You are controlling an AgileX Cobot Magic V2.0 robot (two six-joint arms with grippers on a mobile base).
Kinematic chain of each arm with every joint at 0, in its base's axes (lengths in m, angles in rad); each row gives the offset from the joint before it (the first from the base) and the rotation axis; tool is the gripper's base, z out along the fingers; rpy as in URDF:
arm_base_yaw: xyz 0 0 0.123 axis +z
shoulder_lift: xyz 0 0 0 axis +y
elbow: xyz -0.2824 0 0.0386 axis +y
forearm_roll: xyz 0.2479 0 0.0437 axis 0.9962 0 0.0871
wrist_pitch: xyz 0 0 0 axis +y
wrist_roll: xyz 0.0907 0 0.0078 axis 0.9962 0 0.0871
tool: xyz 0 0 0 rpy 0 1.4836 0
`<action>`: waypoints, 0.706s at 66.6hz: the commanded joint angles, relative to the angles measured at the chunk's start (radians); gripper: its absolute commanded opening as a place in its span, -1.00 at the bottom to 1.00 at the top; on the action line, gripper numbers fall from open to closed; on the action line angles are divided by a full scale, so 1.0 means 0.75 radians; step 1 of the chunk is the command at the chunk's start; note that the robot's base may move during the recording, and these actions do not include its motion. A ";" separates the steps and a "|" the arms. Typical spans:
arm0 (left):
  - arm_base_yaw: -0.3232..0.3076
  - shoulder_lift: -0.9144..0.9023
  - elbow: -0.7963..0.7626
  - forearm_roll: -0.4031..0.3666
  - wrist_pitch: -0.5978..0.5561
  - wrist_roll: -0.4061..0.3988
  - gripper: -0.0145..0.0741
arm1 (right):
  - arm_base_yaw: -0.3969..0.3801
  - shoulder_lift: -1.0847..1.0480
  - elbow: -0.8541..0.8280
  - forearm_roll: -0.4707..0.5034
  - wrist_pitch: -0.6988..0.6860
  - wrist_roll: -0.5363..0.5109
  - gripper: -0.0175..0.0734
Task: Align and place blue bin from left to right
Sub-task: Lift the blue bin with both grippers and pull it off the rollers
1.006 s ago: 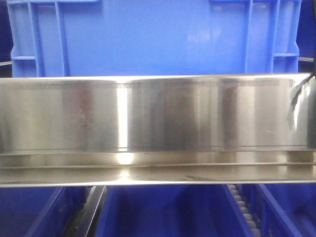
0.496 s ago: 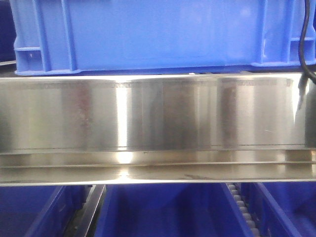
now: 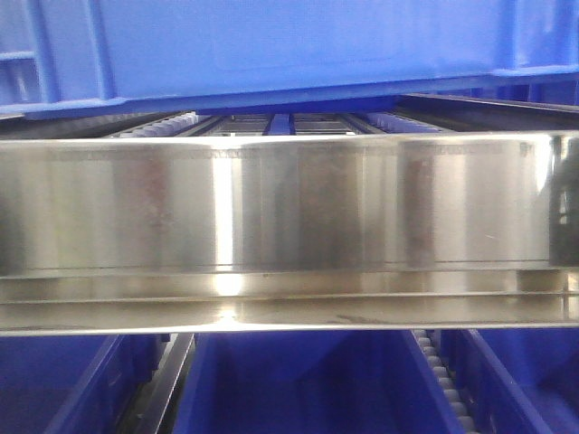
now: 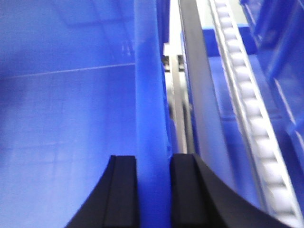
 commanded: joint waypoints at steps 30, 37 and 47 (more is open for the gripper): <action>-0.221 -0.363 0.331 0.197 -0.119 -0.201 -0.92 | 0.176 -0.394 0.404 -0.215 -0.222 0.254 -0.79; -0.250 -0.421 0.406 0.206 -0.133 -0.204 -0.92 | 0.248 -0.464 0.481 -0.351 -0.219 0.392 -0.79; -0.253 -0.474 0.449 0.206 -0.149 -0.235 -0.92 | 0.277 -0.506 0.532 -0.371 -0.208 0.412 -0.79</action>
